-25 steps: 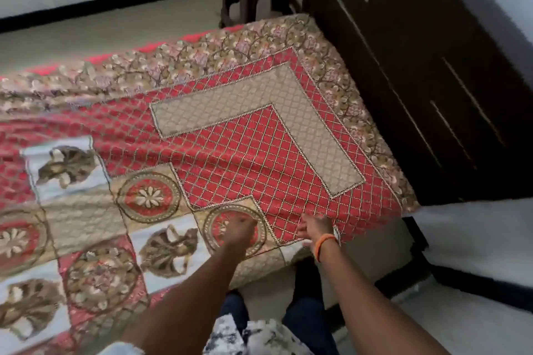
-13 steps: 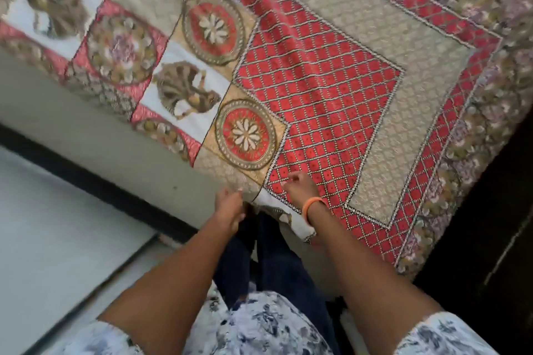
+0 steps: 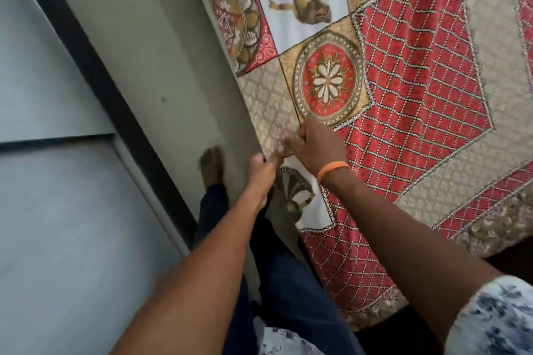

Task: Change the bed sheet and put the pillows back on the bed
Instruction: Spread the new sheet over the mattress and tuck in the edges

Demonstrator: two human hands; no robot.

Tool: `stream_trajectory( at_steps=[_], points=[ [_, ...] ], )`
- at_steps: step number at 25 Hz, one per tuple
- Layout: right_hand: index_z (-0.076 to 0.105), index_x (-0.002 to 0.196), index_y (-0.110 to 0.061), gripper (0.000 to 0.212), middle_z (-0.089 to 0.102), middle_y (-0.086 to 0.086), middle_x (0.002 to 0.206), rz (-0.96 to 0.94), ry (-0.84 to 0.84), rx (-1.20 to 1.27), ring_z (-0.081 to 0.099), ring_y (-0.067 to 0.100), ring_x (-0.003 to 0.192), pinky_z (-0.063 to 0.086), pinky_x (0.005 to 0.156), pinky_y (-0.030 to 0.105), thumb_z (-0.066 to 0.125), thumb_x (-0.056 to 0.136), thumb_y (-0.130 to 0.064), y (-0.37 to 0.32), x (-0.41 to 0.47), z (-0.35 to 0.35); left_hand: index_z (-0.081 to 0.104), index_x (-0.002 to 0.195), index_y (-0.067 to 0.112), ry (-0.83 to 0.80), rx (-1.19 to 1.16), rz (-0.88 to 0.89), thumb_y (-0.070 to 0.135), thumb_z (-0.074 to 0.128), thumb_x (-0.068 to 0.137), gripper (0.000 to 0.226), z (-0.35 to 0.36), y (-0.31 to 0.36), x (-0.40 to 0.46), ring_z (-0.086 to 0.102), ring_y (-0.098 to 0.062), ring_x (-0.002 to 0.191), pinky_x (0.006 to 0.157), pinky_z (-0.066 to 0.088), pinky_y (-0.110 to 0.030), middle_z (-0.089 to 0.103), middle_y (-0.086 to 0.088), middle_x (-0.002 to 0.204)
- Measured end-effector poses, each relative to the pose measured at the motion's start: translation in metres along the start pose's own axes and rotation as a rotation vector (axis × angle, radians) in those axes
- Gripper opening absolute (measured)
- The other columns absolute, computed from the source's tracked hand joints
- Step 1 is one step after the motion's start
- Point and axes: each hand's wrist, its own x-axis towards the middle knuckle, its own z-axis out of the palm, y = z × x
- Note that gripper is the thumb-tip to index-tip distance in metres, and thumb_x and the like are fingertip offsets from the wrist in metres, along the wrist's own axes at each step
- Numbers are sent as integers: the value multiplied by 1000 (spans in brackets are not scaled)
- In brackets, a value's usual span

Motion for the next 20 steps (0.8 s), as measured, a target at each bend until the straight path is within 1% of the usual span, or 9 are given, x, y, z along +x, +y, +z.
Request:
stream_trajectory(
  at_steps=[4,6,8,9,11,13,15,17,20],
  points=[
    [44,90,-19,33,58,3,74,-63,80,-55,59,31,68,37,54,33,59,89,-48,5,-18,10,69,97,16,-6,-131,19,45,65,90,30,5,-29,-3,73,-23,84,67,58,-32,77,-3,88],
    [42,88,-19,40,53,1,67,-25,104,-93,54,29,61,32,53,31,56,88,-57,2,-27,18,69,89,17,35,0,91,44,58,91,29,14,-38,-7,71,-14,74,60,53,-26,75,4,79],
    [46,91,-18,46,57,5,70,39,141,-161,53,29,61,32,55,31,53,87,-64,-4,-27,23,63,72,14,129,149,202,39,54,94,34,19,-38,-10,64,-16,63,53,42,-27,70,-1,68],
    [51,92,-17,45,62,9,75,58,154,-187,58,31,66,34,57,32,52,89,-62,-8,-24,24,58,66,15,177,213,263,37,54,96,38,17,-36,-12,59,-19,60,53,38,-29,67,-4,65],
    [59,94,-14,38,68,16,86,8,137,-195,65,36,77,34,59,33,49,95,-51,-20,-18,25,46,58,17,271,297,352,41,56,97,47,-2,-31,-16,44,-11,49,48,28,-29,52,1,54],
    [63,92,-11,34,69,17,86,-82,106,-180,66,37,79,33,59,32,48,98,-42,-38,-19,35,44,56,14,334,363,395,48,56,97,54,-30,-32,-23,34,-6,45,45,23,-28,42,4,50],
    [62,89,-12,31,68,16,84,-31,96,-94,64,36,77,35,59,32,49,98,-39,-53,-20,43,50,59,6,354,464,411,50,54,96,58,-46,-35,-26,39,-13,47,47,26,-29,49,-5,51],
    [59,92,-12,29,68,15,88,53,81,-74,63,36,80,39,61,34,47,98,-38,-56,-19,49,55,63,-2,319,490,348,44,56,97,56,-47,-31,-17,47,-24,53,52,29,-36,55,-16,58],
    [55,101,-10,24,69,17,95,45,48,-166,66,37,88,40,65,36,44,97,-31,-56,-17,58,69,79,-8,243,433,163,26,56,97,40,-29,-15,15,67,-37,80,65,46,-44,68,-29,83]
  ],
)
